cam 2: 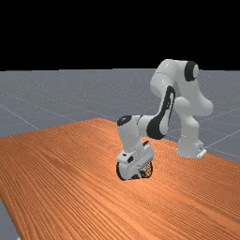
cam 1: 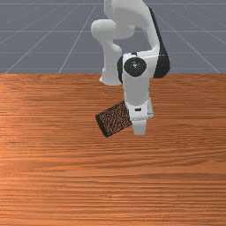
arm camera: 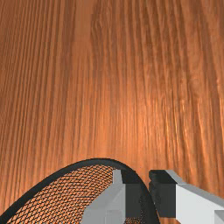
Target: Rotate the holder till the hole upward
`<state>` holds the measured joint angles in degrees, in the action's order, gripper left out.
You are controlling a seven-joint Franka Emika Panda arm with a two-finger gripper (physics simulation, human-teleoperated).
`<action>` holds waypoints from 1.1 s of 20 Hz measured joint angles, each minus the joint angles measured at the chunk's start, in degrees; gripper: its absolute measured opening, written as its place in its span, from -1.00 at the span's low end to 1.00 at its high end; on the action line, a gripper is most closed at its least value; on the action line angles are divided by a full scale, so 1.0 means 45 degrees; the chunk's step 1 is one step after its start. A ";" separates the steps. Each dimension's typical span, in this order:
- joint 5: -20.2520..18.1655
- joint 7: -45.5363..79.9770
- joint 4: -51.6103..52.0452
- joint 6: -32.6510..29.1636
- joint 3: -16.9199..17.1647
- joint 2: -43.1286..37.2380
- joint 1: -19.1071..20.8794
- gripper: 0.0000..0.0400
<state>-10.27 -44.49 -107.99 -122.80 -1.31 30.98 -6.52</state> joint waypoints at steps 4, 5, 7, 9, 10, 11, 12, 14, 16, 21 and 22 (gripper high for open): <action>-0.1119 -0.1080 -0.2896 -0.1412 0.0161 -0.1913 0.0240 -0.75; -0.2026 -0.2256 -0.2984 -0.0182 -0.0061 -0.1798 0.0678 -0.75; -0.1348 -0.1171 -0.4723 -0.2871 0.0433 -0.3146 0.0016 -0.77; -0.3336 -0.3719 -0.4690 -0.0454 0.0063 -0.3029 0.0807 -0.74; -0.3570 -0.3767 -0.5482 -0.1435 0.0224 -0.3640 0.0622 -0.75; -0.4040 -0.4378 -0.5796 -0.1174 0.0253 -0.3790 0.0722 -0.74; -0.4511 -0.4869 -0.6104 -0.1153 0.0265 -0.4116 0.0706 -0.76; -0.5490 -0.6046 -0.6710 -0.0672 0.0388 -0.4410 0.0843 -0.78; -0.6541 -0.7431 -0.7130 0.0219 0.0469 -0.4839 0.0944 -0.78; -0.4226 -0.6450 -0.9179 -0.3815 0.1268 -0.6987 0.0232 -0.76; -0.4089 -0.6730 -0.9093 -0.3677 0.1484 -0.7006 0.0415 -0.78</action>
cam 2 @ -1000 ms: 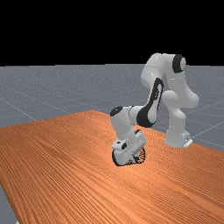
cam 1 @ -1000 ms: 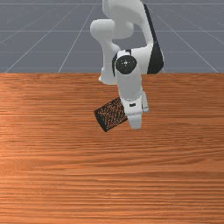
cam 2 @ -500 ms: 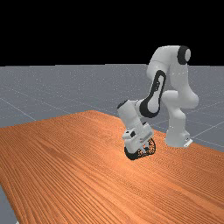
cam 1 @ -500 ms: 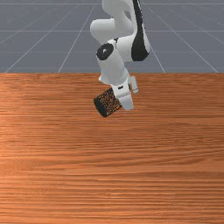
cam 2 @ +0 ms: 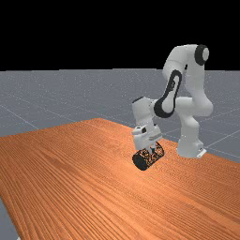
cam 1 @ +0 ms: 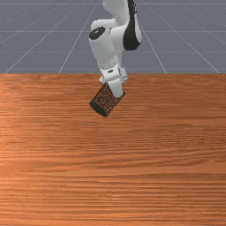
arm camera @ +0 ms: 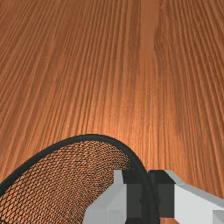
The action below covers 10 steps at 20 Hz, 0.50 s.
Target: Rotate the holder till the hole upward
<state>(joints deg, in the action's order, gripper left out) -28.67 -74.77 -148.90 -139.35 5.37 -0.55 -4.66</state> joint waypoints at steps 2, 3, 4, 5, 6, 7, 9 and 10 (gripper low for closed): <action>-0.1128 -0.0837 -0.0537 -0.1054 0.0344 -0.0263 0.0304 -0.78; -0.0736 -0.0637 -0.0409 -0.0764 0.0453 -0.0198 0.0477 -0.78; -0.0409 -0.0379 -0.0270 -0.0471 0.0515 -0.0124 0.0588 -0.79; 0.0034 -0.0374 -0.0022 0.0010 0.0582 0.0016 0.0666 -0.79; 0.0041 -0.0379 -0.0115 -0.0012 0.0596 -0.0055 0.0696 -0.79; 0.0258 -0.0773 -0.0197 0.0129 0.0611 -0.0140 0.0712 -0.79; 0.0678 -0.1483 -0.0529 0.0323 0.0638 -0.0441 0.0738 -0.78; 0.1055 -0.2179 -0.0362 0.0594 0.0734 -0.0342 0.0798 -0.11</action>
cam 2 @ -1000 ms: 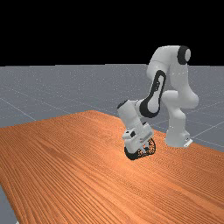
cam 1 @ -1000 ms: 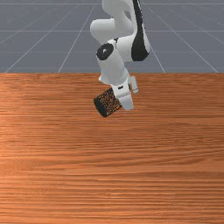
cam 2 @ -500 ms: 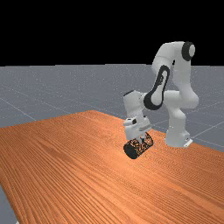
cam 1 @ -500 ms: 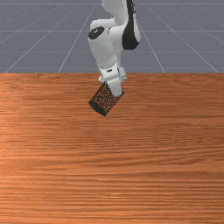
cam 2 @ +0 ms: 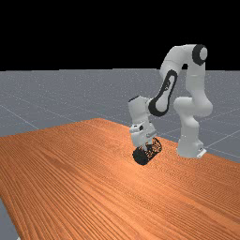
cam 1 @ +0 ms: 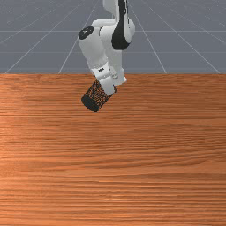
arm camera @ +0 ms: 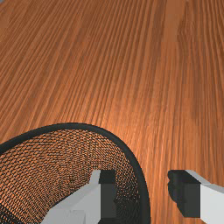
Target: Rotate the holder till the hole upward
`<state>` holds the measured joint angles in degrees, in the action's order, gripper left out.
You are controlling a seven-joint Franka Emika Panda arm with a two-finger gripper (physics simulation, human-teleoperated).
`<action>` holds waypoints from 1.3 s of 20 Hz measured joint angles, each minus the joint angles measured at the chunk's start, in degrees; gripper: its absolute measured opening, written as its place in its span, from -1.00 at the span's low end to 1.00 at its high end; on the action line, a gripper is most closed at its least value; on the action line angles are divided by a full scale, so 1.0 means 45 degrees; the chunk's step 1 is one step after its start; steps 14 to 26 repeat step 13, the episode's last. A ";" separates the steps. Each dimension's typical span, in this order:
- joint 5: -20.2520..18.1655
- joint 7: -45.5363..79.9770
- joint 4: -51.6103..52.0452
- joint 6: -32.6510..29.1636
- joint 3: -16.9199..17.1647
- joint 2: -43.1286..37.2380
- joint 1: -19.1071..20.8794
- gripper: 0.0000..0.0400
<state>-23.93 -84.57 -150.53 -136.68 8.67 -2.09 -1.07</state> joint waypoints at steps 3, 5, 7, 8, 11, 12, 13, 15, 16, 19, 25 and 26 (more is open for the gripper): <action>0.0293 -0.0526 0.0254 0.0269 0.0386 0.0151 0.0385 0.76; 0.0063 0.0057 -0.0372 -0.0036 0.0464 -0.0349 0.0492 0.90; -0.5472 -0.4996 -0.1860 -0.2735 0.1594 -0.1846 -0.1126 1.00; -0.7217 -0.7274 -0.1940 -0.2636 0.2139 -0.2897 -0.1552 1.00; -0.1917 -0.3273 -0.2944 -0.4390 0.3987 -0.6387 -0.3168 1.00; -0.0623 -0.0350 -0.2126 -0.0868 0.1060 -0.5532 0.0107 1.00; 0.2564 0.3154 -0.1007 0.1312 -0.0737 -0.4941 0.1644 1.00; 0.2564 0.3154 -0.1007 0.1312 -0.0737 -0.4941 0.1644 1.00; 0.2564 0.3154 -0.1007 0.1312 -0.0737 -0.4941 0.1644 1.00; 0.2564 0.3154 -0.1007 0.1312 -0.0737 -0.4941 0.1644 1.00; 0.2564 0.3154 -0.1007 0.1312 -0.0737 -0.4941 0.1644 1.00; 0.2564 0.3154 -0.1007 0.1312 -0.0737 -0.4941 0.1644 1.00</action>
